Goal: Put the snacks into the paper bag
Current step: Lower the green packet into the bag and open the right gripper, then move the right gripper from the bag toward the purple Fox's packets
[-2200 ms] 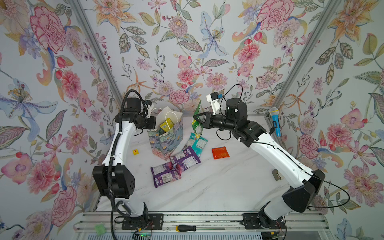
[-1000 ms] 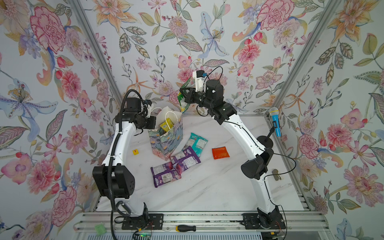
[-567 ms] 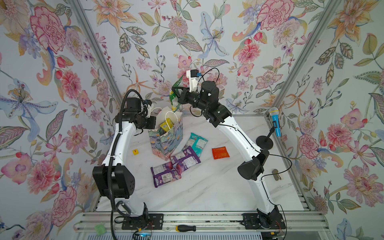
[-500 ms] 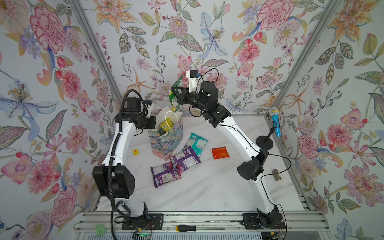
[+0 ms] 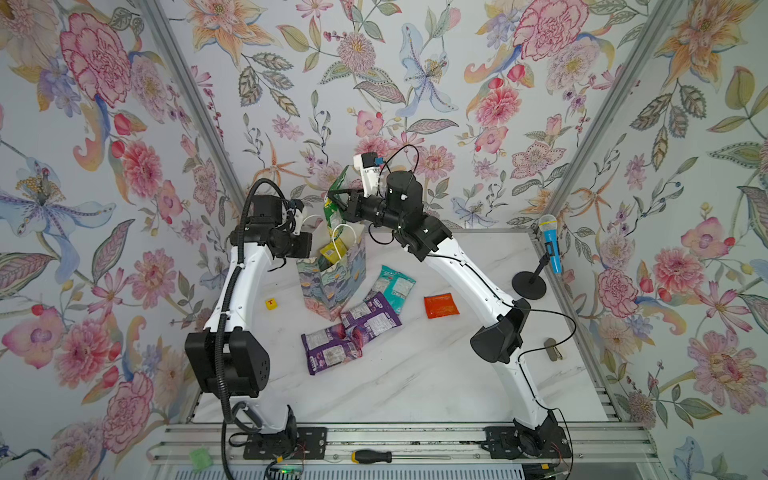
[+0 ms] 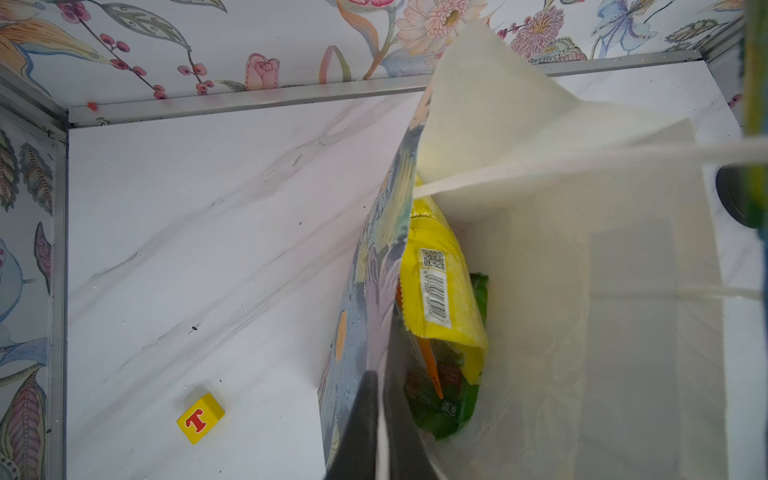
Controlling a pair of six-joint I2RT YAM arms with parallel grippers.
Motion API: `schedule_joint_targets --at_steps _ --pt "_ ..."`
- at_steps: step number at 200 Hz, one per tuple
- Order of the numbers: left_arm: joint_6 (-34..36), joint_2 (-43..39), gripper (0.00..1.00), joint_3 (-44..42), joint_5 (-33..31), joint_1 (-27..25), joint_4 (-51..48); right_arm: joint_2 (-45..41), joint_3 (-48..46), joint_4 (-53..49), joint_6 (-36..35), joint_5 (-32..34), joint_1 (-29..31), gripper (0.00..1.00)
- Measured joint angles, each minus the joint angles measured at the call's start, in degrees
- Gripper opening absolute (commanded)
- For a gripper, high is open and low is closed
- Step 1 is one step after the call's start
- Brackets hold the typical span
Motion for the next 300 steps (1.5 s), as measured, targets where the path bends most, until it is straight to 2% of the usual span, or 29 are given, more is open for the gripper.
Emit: schedule_joint_targets --at_steps 41,150,179,197,255,280,300 --pt "0.0 0.0 0.06 0.0 0.0 0.0 -0.02 -0.2 -3.56 -2.25 -0.13 -0.76 1.09 0.0" --pt "0.0 0.0 0.06 -0.15 0.0 0.0 0.07 -0.17 -4.42 -4.72 -0.55 -1.49 2.23 0.0" --pt "0.0 0.0 0.06 -0.15 0.0 0.0 0.37 -0.2 -4.42 -4.63 -0.72 -1.51 2.21 0.29" --pt "0.0 -0.04 0.06 -0.26 0.02 0.0 0.39 -0.44 -4.83 -4.26 -1.18 -1.49 2.05 0.38" --pt "0.0 -0.66 0.06 -0.42 0.0 0.0 0.42 -8.83 -15.56 -3.56 -2.62 0.57 0.15 0.44" --pt "0.0 -0.76 0.06 -0.52 0.0 0.0 0.42 -16.61 -25.22 -1.57 -3.58 1.88 -1.55 0.45" --pt "0.0 -0.76 0.06 -0.63 0.0 0.0 0.42 -24.59 -36.35 0.85 -3.96 3.32 -3.65 0.46"
